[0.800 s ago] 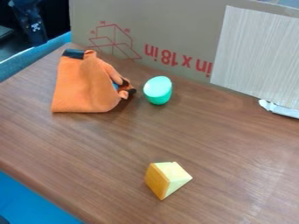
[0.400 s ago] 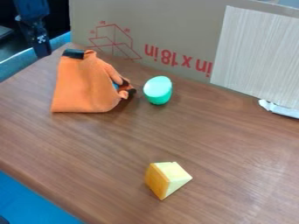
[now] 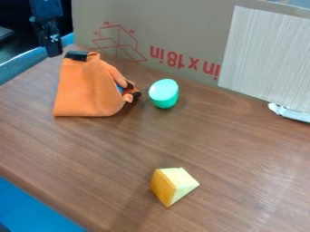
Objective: Unfold the cloth from top right to bottom left
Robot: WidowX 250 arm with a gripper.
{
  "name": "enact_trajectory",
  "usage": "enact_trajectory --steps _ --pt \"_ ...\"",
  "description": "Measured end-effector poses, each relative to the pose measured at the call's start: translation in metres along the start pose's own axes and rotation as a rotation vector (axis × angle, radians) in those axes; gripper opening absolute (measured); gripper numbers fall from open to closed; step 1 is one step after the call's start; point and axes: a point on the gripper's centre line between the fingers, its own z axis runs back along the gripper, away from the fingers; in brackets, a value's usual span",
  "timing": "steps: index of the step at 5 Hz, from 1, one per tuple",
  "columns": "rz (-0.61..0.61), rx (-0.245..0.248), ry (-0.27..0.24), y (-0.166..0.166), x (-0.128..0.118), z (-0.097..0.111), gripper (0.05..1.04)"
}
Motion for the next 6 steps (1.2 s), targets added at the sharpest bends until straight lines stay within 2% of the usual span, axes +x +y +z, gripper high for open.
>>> enact_trajectory --steps 2,3,4,5,6 --pt "-0.203 0.006 -0.064 -0.004 0.014 -0.01 1.001" --pt "-0.301 -0.029 -0.133 -0.013 0.02 -0.02 1.001" --pt "-0.371 -0.029 -0.183 -0.015 0.027 -0.019 1.001" --pt "-0.39 -0.042 -0.198 -0.017 0.029 -0.017 1.001" --pt "-0.408 -0.014 -0.223 -0.012 0.035 -0.006 1.001"
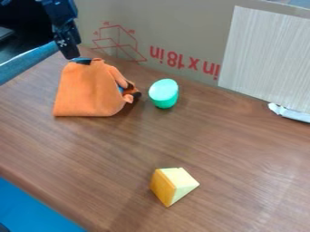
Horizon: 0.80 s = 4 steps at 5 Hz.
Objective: Unfold the cloth from top right to bottom left
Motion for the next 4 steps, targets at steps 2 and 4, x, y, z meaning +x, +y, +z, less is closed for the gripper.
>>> enact_trajectory --steps 2,4 --pt "-0.011 -0.006 -0.023 0.006 0.005 0.001 1.001" --pt "-0.01 -0.037 0.006 0.017 -0.002 -0.015 1.001"
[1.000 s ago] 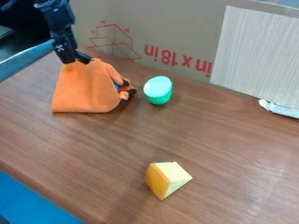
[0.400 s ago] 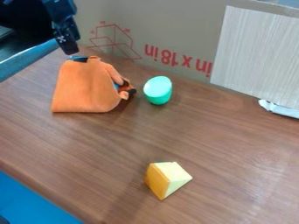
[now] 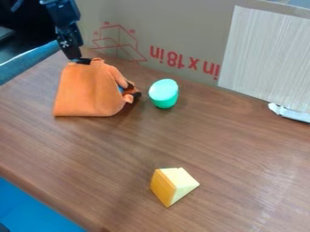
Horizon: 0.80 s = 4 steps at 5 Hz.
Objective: Unfold the cloth from top right to bottom left
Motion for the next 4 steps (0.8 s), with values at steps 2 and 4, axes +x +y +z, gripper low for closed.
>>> enact_trajectory --steps 2,4 --pt "-0.008 -0.048 0.026 -0.004 -0.002 -0.007 1.001" --pt "-0.035 -0.068 0.009 -0.011 0.003 -0.021 1.001"
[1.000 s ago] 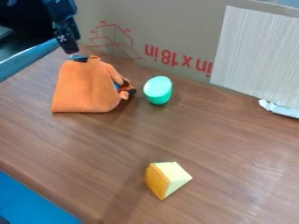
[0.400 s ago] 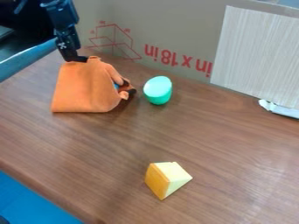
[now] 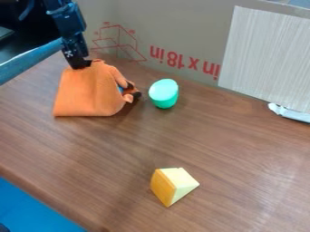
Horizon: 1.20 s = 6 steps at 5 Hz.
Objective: Unfold the cloth from top right to bottom left
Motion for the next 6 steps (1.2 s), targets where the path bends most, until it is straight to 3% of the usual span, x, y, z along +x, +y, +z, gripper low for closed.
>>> enact_trajectory --steps 1,2,3,4,5,6 --pt "-0.017 -0.013 0.012 -0.005 0.003 -0.015 0.964" --pt "-0.015 -0.019 0.01 -0.009 0.004 -0.023 0.697" --pt "-0.027 0.002 -0.018 -0.014 0.01 -0.016 0.411" --pt "-0.05 0.003 -0.05 -0.018 0.015 -0.011 0.212" --pt "-0.055 -0.016 -0.083 -0.021 0.017 -0.011 0.112" --pt "-0.055 -0.008 -0.085 -0.022 0.016 -0.002 0.111"
